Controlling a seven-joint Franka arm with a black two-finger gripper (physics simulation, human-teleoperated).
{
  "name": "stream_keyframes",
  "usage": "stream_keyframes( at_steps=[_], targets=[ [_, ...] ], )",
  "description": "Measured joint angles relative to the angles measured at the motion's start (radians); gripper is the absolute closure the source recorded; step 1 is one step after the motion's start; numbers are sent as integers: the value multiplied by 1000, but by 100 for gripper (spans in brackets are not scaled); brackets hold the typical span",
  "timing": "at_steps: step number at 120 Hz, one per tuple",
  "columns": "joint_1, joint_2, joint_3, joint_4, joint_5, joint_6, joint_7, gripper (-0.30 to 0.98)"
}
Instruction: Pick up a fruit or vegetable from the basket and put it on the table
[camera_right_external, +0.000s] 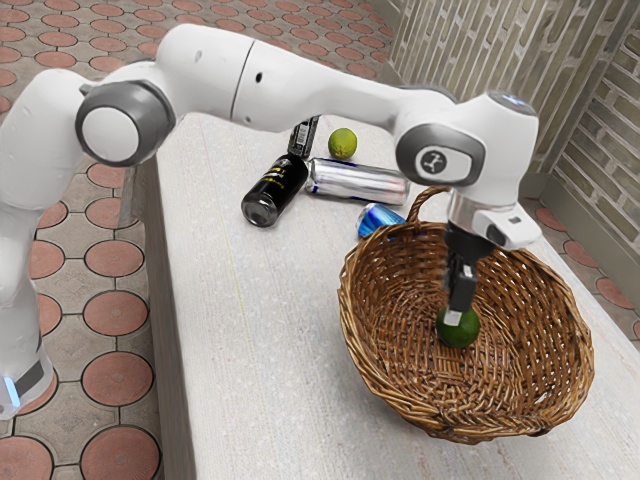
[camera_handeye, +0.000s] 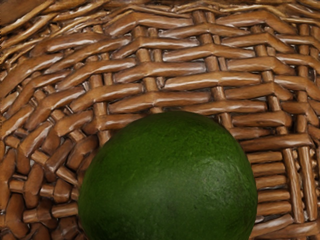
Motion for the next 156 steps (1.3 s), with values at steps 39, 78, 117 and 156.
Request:
stream_keyframes(
  at_steps=[39, 78, 117, 156],
  targets=[
    [-15, 55, -1, 34, 1, 6, 10, 0],
    [-18, 83, 0, 34, 1, 22, 16, 21],
    [-15, -204, -142, 36, 3, -52, 20, 35],
    [-31, -290, -488, 33, -2, -134, 18, 35]
  ],
)
